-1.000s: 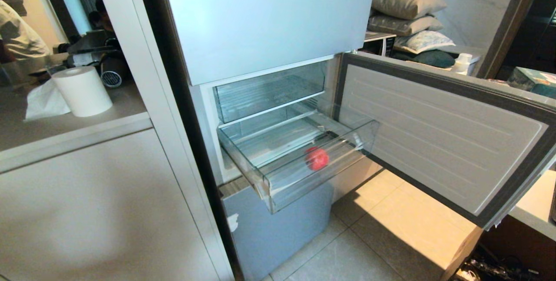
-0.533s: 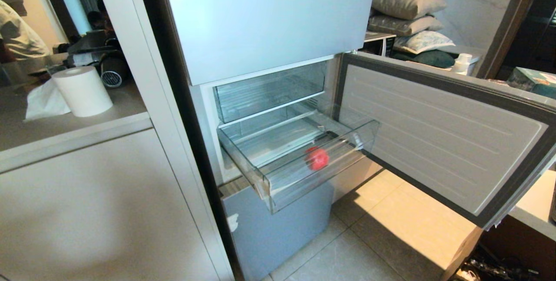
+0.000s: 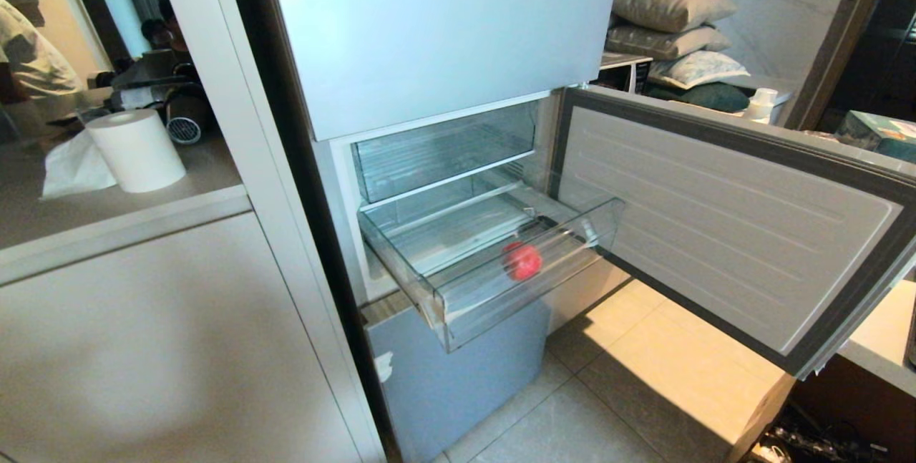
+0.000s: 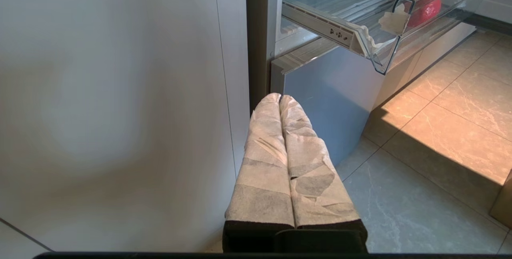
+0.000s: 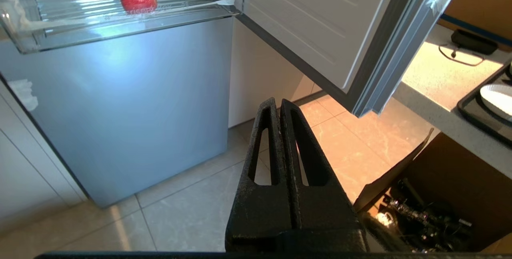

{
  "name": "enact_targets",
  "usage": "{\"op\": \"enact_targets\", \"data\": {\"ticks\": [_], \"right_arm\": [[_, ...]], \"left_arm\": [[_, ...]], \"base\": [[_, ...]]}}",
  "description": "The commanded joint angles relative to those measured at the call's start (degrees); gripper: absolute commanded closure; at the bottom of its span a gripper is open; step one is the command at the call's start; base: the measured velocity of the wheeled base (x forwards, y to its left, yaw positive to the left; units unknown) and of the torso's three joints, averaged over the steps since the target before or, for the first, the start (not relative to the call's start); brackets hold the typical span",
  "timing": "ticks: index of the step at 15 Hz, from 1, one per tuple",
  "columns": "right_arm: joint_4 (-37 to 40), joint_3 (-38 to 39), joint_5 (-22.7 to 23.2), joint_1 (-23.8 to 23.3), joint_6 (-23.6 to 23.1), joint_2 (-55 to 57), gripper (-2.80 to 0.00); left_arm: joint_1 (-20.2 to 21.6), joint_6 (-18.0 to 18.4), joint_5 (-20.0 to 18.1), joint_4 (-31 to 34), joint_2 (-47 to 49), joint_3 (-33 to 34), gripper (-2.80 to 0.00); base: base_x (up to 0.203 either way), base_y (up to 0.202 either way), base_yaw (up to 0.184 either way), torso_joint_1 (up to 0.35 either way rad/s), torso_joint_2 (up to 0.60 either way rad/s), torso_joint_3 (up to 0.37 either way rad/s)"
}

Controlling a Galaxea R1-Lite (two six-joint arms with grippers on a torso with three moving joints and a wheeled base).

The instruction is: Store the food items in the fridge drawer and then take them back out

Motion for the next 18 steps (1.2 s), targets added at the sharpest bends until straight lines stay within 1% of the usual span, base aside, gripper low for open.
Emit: {"op": "enact_targets", "data": {"ticks": [1, 2, 4, 13, 16, 18], "right_arm": [[0.0, 0.0, 0.0, 0.0, 2.0, 0.0, 0.00], [0.0, 0.0, -0.1, 0.0, 3.1, 0.0, 0.00], [0.0, 0.0, -0.3, 0.0, 3.5, 0.0, 0.00], [0.0, 0.0, -0.3, 0.0, 3.0, 0.0, 0.00], [0.0, 0.0, -0.5, 0.0, 3.5, 0.0, 0.00], [0.6, -2.3, -0.8, 0.0, 3.5, 0.4, 0.00]], "left_arm": [[0.0, 0.0, 0.0, 0.0, 0.1, 0.1, 0.00], [0.0, 0.0, 0.0, 0.0, 0.1, 0.1, 0.00], [0.0, 0.1, 0.0, 0.0, 0.1, 0.1, 0.00], [0.0, 0.1, 0.0, 0.0, 0.1, 0.1, 0.00], [0.0, 0.1, 0.0, 0.0, 0.1, 0.1, 0.00], [0.0, 0.1, 0.0, 0.0, 0.1, 0.1, 0.00]], "base": [[0.000, 0.000, 0.000, 0.000, 0.00, 0.000], [0.000, 0.000, 0.000, 0.000, 0.00, 0.000], [0.030, 0.000, 0.000, -0.002, 0.00, 0.004], [0.184, 0.000, -0.001, 0.005, 0.00, 0.003], [0.000, 0.000, 0.000, 0.000, 0.00, 0.000], [0.000, 0.000, 0.000, 0.000, 0.00, 0.000]]}}
